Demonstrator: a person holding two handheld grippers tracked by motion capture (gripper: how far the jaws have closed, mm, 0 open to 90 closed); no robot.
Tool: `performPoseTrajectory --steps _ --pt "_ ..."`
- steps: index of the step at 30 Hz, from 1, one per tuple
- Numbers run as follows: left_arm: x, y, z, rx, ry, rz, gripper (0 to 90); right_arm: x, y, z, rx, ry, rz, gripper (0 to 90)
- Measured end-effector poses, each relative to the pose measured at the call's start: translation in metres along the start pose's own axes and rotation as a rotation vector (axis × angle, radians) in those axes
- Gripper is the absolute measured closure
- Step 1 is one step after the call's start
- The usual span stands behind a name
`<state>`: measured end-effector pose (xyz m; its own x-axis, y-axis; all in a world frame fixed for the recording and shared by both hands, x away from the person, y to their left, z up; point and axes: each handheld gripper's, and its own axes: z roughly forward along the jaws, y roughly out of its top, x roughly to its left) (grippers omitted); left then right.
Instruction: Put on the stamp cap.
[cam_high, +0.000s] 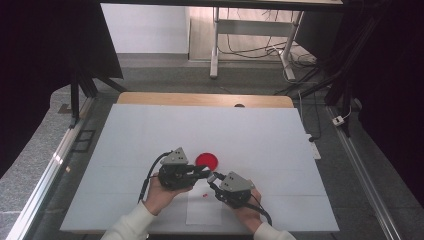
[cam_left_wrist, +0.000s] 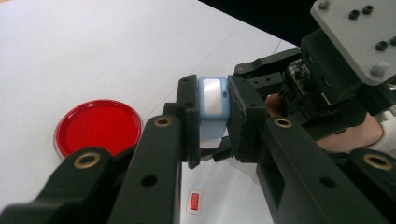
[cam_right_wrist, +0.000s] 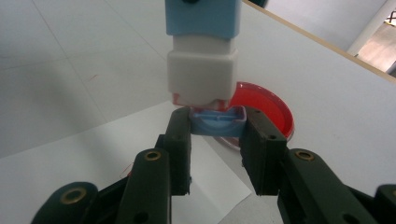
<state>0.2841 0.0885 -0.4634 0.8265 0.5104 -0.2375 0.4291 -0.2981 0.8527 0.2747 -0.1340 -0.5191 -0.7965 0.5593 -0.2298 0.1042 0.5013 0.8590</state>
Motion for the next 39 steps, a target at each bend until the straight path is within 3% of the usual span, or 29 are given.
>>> performPoseTrajectory --steps 20,39 --pt "0.0016 -0.001 0.0005 -0.002 0.016 -0.019 75.1 0.007 0.0017 -0.0008 -0.02 -0.019 -0.025 64.9" --pt "0.002 -0.0027 0.0022 -0.024 0.021 -0.04 75.2 0.0069 0.001 -0.0027 -0.041 -0.039 -0.011 64.9"
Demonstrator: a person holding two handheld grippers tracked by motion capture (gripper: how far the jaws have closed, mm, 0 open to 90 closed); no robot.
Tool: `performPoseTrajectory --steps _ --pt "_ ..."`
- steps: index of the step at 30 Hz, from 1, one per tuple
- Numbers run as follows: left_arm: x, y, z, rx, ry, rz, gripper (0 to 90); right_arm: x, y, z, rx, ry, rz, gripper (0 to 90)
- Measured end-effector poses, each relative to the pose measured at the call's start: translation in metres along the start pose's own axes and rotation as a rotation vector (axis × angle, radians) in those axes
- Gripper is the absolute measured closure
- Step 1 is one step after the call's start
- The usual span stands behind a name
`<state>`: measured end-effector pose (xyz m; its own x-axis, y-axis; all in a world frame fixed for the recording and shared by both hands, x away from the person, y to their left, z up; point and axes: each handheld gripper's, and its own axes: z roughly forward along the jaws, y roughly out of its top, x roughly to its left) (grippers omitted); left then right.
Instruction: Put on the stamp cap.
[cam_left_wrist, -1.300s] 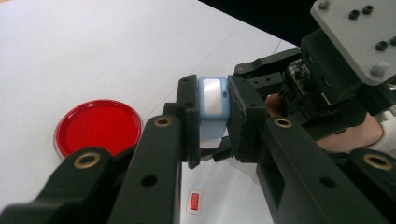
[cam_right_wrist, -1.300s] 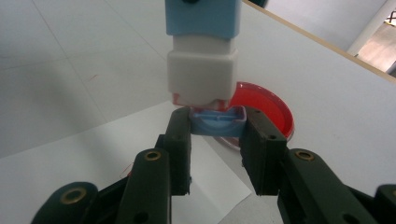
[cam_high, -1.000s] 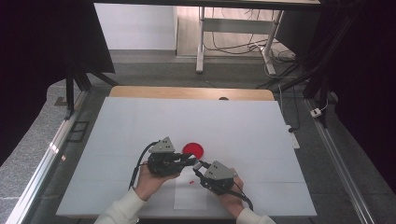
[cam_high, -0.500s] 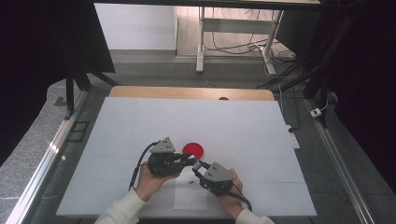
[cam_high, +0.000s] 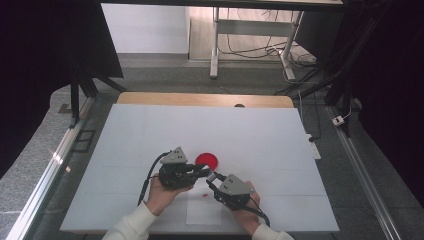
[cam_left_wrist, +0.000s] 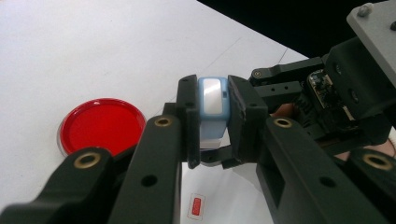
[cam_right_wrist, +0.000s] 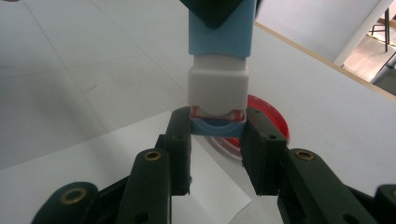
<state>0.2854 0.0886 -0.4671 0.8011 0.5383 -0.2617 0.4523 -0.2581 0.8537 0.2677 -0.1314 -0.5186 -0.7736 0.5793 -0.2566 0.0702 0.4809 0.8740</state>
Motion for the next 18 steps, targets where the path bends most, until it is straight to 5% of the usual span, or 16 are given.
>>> performPoseTrajectory --steps 18 --pt "-0.0031 -0.0012 0.0014 -0.009 0.02 -0.002 75.4 -0.0005 -0.0008 -0.0009 -0.009 -0.022 0.01 64.9"
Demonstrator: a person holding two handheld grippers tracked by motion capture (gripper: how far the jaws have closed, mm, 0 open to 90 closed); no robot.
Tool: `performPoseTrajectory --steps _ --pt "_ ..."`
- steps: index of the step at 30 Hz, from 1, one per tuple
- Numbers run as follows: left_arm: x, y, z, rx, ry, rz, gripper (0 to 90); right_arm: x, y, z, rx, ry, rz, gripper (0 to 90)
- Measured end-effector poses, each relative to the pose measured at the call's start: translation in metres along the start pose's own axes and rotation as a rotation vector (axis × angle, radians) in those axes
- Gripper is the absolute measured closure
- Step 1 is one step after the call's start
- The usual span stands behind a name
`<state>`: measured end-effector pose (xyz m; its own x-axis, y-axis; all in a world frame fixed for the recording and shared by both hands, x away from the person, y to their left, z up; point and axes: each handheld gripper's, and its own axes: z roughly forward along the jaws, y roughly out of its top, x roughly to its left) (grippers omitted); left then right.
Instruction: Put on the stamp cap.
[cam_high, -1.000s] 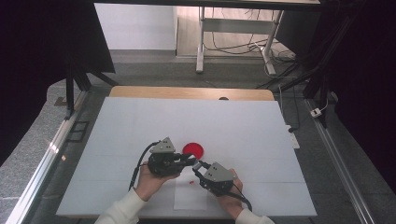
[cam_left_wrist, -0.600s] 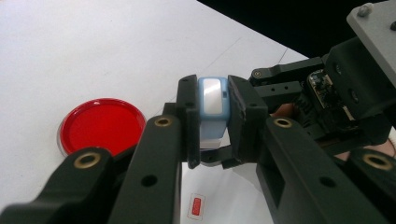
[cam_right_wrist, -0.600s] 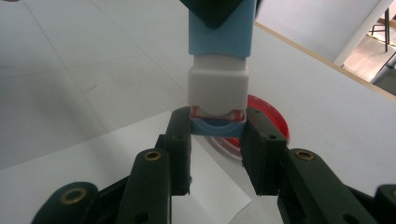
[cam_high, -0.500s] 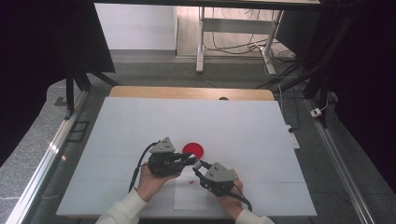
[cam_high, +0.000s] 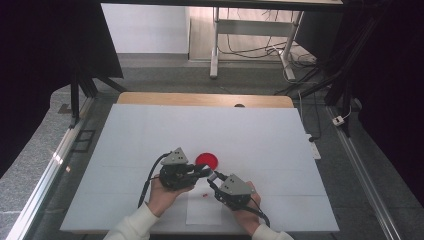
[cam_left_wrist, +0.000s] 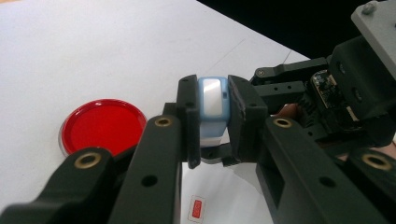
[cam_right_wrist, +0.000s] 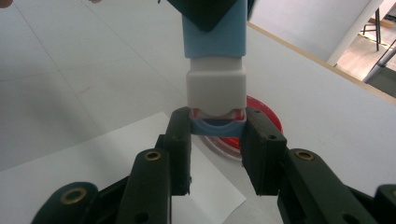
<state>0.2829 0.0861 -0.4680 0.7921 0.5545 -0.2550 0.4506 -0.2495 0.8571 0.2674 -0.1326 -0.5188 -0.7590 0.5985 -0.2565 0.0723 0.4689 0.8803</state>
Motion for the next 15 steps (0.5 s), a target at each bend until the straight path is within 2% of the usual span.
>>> performPoseTrajectory --steps 8,15 --pt "-0.0026 -0.0014 0.0023 -0.002 0.013 0.005 75.4 0.0015 0.0 -0.0007 0.002 -0.019 -0.012 64.9" --pt "-0.0009 -0.0021 0.0029 0.009 -0.002 -0.002 75.7 0.0028 -0.0001 -0.0009 0.006 -0.031 -0.035 65.3"
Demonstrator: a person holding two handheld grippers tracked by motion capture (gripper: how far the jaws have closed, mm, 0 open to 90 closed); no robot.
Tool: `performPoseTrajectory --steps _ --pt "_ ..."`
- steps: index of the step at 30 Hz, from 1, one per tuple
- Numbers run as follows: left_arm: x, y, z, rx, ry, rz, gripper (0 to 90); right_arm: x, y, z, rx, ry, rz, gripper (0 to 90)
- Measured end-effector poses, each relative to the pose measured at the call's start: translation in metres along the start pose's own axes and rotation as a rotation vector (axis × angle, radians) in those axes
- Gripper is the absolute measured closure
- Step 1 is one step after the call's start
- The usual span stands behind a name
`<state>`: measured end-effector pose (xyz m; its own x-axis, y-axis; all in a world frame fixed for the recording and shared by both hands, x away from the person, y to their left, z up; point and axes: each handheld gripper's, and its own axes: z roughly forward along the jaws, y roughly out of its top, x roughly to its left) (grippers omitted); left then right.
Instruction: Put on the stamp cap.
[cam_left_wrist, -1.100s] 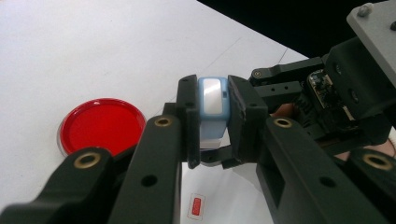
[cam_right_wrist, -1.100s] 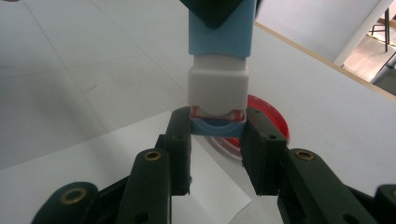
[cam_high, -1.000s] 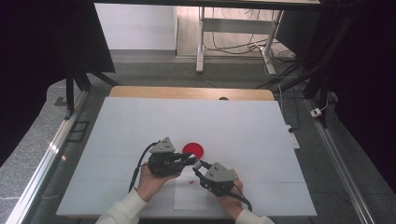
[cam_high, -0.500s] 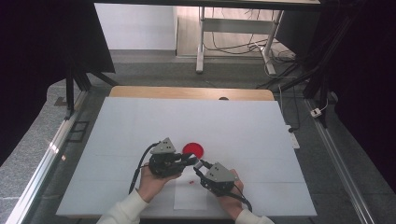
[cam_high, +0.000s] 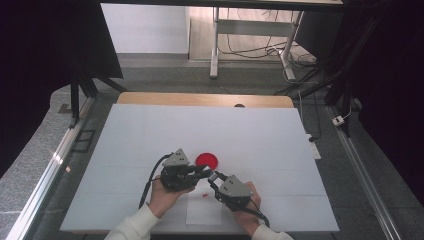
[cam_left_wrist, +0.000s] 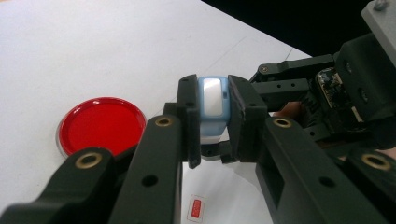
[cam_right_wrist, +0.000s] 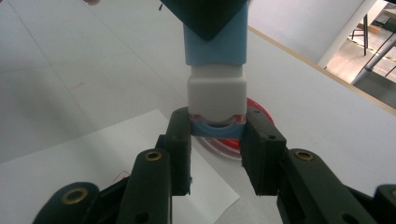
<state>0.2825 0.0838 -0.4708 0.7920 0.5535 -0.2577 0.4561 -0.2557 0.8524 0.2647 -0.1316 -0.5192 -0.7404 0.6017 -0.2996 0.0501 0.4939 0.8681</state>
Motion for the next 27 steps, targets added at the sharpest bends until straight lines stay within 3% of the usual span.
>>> performPoseTrajectory --steps 11,27 --pt "0.0034 -0.0009 0.0012 0.013 -0.022 -0.014 75.8 0.0018 0.0017 -0.0006 0.013 0.004 -0.041 65.4" --pt "0.0043 -0.0047 0.006 0.029 -0.031 -0.027 75.9 0.0005 0.0008 -0.0003 0.019 0.024 -0.063 65.2"
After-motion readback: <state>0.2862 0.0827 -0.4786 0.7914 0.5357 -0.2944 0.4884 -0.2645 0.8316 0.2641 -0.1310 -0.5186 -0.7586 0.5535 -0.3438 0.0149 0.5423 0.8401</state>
